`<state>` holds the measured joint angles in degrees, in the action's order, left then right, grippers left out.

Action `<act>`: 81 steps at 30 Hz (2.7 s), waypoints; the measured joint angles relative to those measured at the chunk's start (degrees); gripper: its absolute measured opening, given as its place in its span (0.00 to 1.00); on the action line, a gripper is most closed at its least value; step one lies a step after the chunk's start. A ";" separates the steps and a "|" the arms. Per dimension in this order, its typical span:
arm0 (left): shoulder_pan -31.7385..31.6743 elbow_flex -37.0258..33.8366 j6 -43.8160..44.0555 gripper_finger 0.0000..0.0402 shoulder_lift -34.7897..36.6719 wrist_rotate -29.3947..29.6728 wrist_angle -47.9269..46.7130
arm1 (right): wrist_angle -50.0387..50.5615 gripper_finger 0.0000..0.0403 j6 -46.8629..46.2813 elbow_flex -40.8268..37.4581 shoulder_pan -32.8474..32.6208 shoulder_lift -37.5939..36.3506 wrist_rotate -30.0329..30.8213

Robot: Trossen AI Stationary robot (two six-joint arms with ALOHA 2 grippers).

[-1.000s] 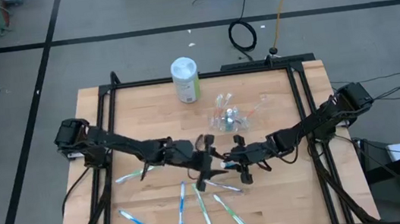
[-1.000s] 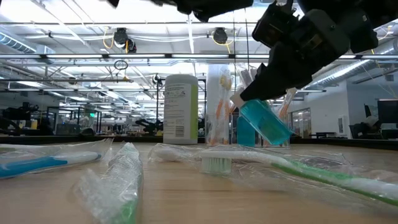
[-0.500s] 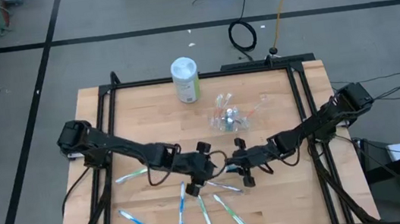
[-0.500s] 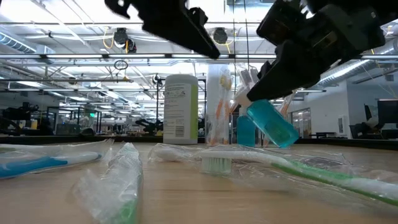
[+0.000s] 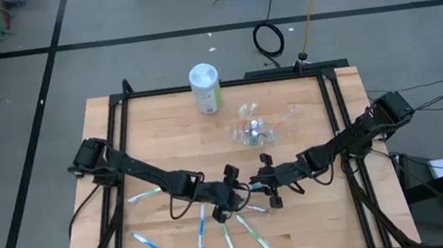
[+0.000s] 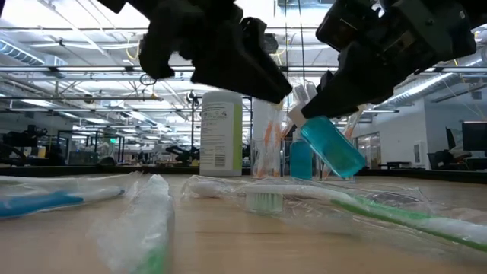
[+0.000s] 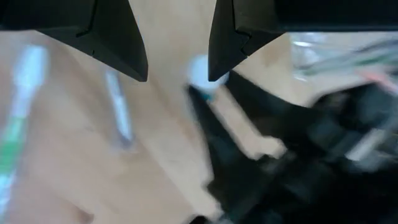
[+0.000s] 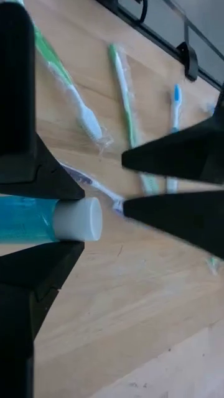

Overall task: Pick & Place toothbrushing station
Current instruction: Put the blue mouthwash into the transparent organizer

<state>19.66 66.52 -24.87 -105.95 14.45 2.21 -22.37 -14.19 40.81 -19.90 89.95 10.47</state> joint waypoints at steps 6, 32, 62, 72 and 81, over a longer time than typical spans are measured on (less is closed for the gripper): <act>-0.93 0.13 -7.12 0.44 0.04 -0.03 2.70 | -0.94 0.25 -0.03 0.01 0.27 0.00 0.01; -3.77 0.13 -19.21 0.24 -0.94 -2.57 2.68 | -6.71 0.26 -0.49 -0.01 0.92 0.02 -1.99; -17.53 17.48 -35.98 0.24 0.22 3.28 -23.80 | 23.93 0.42 -4.67 0.03 0.33 -9.68 -3.22; -21.90 17.48 -55.93 0.25 -0.14 -2.63 -21.74 | 24.16 0.42 -4.67 0.05 0.33 -9.68 -3.22; -23.25 17.44 -69.58 0.25 -0.92 -1.41 -22.31 | 23.87 0.42 -4.69 0.03 0.31 -9.68 -3.18</act>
<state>-3.59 83.96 -94.45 -106.87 13.03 -20.11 1.50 -18.87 40.84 -19.59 80.27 7.29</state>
